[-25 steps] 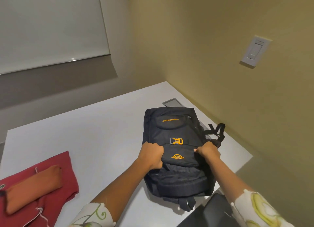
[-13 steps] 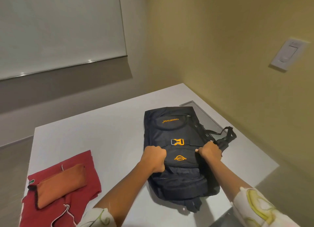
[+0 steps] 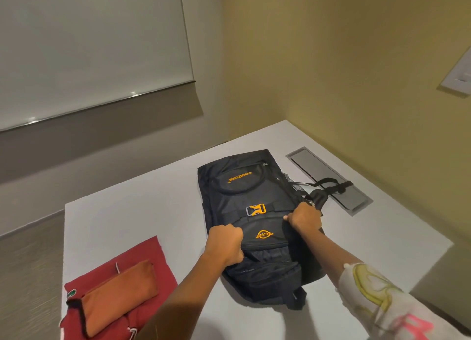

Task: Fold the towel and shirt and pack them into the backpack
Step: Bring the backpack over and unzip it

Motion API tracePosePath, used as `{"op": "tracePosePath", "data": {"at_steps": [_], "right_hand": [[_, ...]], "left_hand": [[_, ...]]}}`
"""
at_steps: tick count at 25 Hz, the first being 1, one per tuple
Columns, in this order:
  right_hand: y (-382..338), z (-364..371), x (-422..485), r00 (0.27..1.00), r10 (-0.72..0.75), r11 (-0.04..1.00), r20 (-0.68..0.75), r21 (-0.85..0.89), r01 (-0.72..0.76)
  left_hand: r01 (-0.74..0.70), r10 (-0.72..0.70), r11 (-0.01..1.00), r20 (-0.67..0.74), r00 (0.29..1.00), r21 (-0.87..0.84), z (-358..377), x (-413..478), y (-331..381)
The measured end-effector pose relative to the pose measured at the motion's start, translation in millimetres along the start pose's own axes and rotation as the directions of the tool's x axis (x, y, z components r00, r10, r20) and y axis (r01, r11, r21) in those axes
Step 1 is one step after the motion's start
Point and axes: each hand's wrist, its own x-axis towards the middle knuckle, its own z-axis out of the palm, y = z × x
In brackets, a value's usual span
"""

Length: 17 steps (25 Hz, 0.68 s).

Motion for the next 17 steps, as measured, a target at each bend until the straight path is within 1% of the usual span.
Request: {"op": "tracePosePath", "data": {"at_steps": [4,6,7,9,14,15,16,17], "right_hand": [[-21,20,3,0.999,-0.052,0.999,0.004,0.004,0.052],[-26,23,38,0.995,-0.097,0.995,0.039,0.006,0.097],[-30,23,35,0.993,-0.112,0.994,0.042,0.007,0.112],[-22,14,67,0.990,-0.123,0.991,0.066,0.062,0.119],[-32,15,63,0.957,-0.267,0.962,0.112,0.086,0.258],[-33,13,63,0.937,-0.315,0.947,0.151,0.119,0.300],[-30,9,69,0.915,-0.357,0.928,0.190,0.189,0.322],[-21,1,84,0.904,-0.370,0.909,0.214,0.284,0.305]], "left_hand": [[0.040,-0.041,0.998,0.025,0.999,0.037,12,3,-25],[0.097,-0.100,0.994,0.057,0.993,0.052,11,27,-13],[0.090,-0.093,0.995,0.058,0.994,0.048,11,23,-15],[0.099,-0.107,0.991,0.087,0.990,0.089,2,48,6],[0.149,-0.159,0.986,0.150,0.976,0.073,-1,45,5],[0.165,-0.171,0.985,0.162,0.972,0.049,-4,44,4],[0.185,-0.185,0.983,0.161,0.969,0.019,-8,47,5],[0.211,-0.206,0.977,0.142,0.968,-0.017,-14,61,14]]}}
